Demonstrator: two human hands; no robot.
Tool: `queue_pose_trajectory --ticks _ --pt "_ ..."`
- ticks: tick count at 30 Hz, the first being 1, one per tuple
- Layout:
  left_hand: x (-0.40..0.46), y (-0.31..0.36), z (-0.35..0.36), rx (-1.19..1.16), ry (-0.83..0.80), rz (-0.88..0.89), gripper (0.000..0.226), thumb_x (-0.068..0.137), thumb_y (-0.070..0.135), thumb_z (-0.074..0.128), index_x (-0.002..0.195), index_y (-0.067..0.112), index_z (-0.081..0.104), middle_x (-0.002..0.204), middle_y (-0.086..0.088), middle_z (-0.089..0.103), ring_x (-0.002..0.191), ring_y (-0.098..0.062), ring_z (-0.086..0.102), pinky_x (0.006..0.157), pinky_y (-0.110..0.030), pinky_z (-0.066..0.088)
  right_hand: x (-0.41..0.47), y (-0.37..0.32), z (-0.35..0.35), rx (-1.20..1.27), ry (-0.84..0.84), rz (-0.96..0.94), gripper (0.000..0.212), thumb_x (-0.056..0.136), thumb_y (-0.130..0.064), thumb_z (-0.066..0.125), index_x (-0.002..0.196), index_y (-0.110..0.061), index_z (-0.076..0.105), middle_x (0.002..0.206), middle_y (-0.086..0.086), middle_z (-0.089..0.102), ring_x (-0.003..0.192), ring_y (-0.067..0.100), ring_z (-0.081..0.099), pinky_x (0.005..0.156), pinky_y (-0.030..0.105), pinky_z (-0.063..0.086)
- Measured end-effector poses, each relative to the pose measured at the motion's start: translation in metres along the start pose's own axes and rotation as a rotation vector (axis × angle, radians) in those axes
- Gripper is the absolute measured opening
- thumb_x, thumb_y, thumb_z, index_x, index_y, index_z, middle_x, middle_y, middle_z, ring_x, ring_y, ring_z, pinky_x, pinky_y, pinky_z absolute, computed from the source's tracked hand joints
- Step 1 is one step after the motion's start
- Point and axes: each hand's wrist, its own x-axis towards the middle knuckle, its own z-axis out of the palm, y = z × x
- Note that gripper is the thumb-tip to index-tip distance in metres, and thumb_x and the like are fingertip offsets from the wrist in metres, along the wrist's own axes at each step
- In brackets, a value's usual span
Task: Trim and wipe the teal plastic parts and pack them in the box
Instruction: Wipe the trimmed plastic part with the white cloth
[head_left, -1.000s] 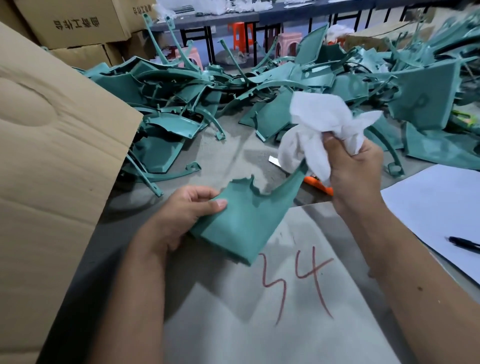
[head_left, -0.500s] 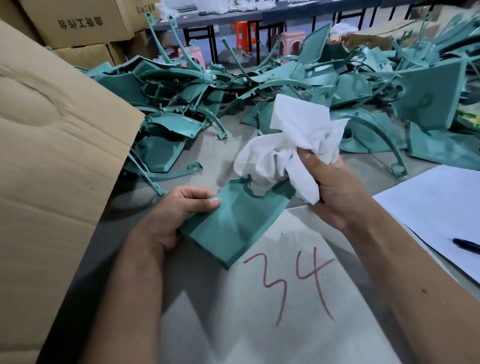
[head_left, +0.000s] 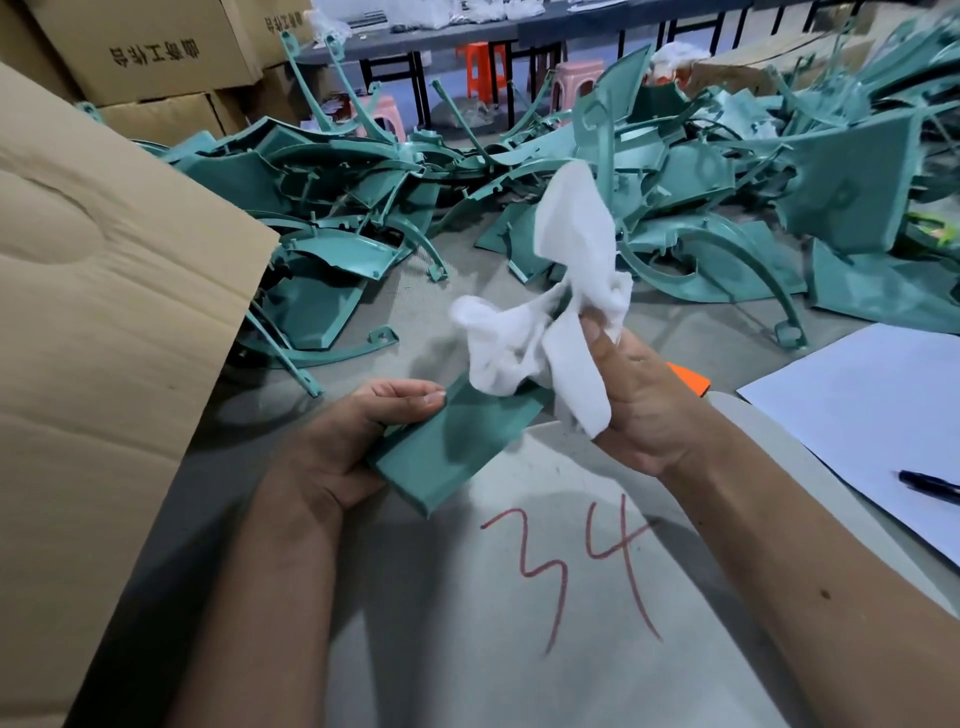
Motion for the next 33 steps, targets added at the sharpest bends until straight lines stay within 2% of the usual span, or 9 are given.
queue_pose_trajectory --ticks 3,6,11,16,22,24,27,30,33 --pt "0.002 -0.001 0.004 0.033 0.019 -0.007 0.029 0.079 0.008 0.061 0.102 -0.01 0.065 0.076 -0.016 0.072 0.056 -0.019 0.069 0.052 -0.023 0.057 -0.001 -0.007 0.002 0.006 0.088 -0.076 0.011 0.094 -0.033 0.073 0.097 -0.026 0.081 0.094 0.0 0.075 0.085 0.015 0.071 0.077 0.028 0.059" --pt "0.003 0.0 0.002 0.058 0.068 -0.01 0.028 0.076 0.009 0.066 0.098 -0.007 0.07 0.078 -0.016 0.074 0.058 -0.019 0.07 0.055 -0.024 0.059 0.001 -0.01 -0.002 0.037 0.172 -0.12 0.021 0.096 -0.025 0.063 0.088 -0.024 0.082 0.079 -0.004 0.073 0.067 0.006 0.068 0.055 0.019 0.055" --pt "-0.005 0.001 -0.009 0.127 0.191 -0.011 0.015 0.067 0.006 0.074 0.08 0.001 0.079 0.076 -0.015 0.076 0.058 -0.02 0.072 0.054 -0.024 0.059 0.005 -0.032 -0.027 0.07 0.47 -0.161 0.023 0.106 -0.026 0.055 0.096 -0.018 0.073 0.087 0.003 0.075 0.071 0.015 0.071 0.058 0.026 0.057" --pt "-0.002 -0.002 -0.002 0.122 0.282 0.006 0.022 0.062 0.004 0.076 0.084 0.0 0.072 0.07 -0.012 0.074 0.054 -0.018 0.071 0.05 -0.022 0.057 0.011 -0.014 -0.036 -0.432 0.707 -0.393 0.042 0.106 -0.036 0.058 0.074 -0.01 0.065 0.068 0.009 0.061 0.066 0.021 0.056 0.06 0.034 0.046" --pt "-0.001 0.0 -0.007 0.056 0.228 0.156 0.012 0.074 0.009 0.069 0.072 0.008 0.08 0.073 -0.01 0.076 0.058 -0.016 0.072 0.056 -0.023 0.058 0.014 -0.011 -0.036 -0.193 1.18 -0.456 0.031 0.099 -0.047 0.057 0.086 -0.019 0.065 0.08 -0.003 0.068 0.072 0.011 0.061 0.07 0.028 0.049" --pt "-0.002 0.003 -0.013 0.019 0.244 0.231 0.014 0.076 0.011 0.067 0.075 0.009 0.081 0.075 -0.009 0.076 0.061 -0.015 0.072 0.058 -0.023 0.059 0.016 -0.011 -0.032 -0.139 1.115 -0.436 0.038 0.099 -0.05 0.055 0.089 -0.015 0.065 0.079 0.0 0.068 0.071 0.014 0.064 0.068 0.026 0.051" --pt "0.002 0.002 -0.011 0.051 0.248 0.256 0.013 0.079 0.012 0.068 0.074 0.01 0.08 0.074 -0.008 0.076 0.06 -0.014 0.071 0.058 -0.022 0.058 0.017 0.001 -0.017 -0.247 0.846 -0.337 0.038 0.104 -0.049 0.054 0.083 -0.025 0.075 0.075 -0.006 0.074 0.069 0.01 0.069 0.062 0.027 0.057" --pt "0.007 -0.003 -0.004 0.141 0.25 0.214 0.013 0.088 0.008 0.066 0.079 0.007 0.077 0.078 -0.011 0.075 0.061 -0.017 0.07 0.058 -0.022 0.057 0.02 0.018 -0.004 -0.409 0.583 -0.257 0.033 0.102 -0.035 0.058 0.089 -0.009 0.072 0.084 0.019 0.073 0.077 0.019 0.066 0.07 0.039 0.053" --pt "0.012 -0.006 0.001 0.13 0.313 0.237 0.011 0.092 0.003 0.064 0.087 0.002 0.073 0.077 -0.013 0.075 0.059 -0.018 0.069 0.056 -0.022 0.056 0.02 0.022 -0.002 -0.403 0.596 -0.269 0.028 0.098 -0.03 0.06 0.077 -0.017 0.072 0.069 0.003 0.069 0.065 0.011 0.058 0.058 0.028 0.047"
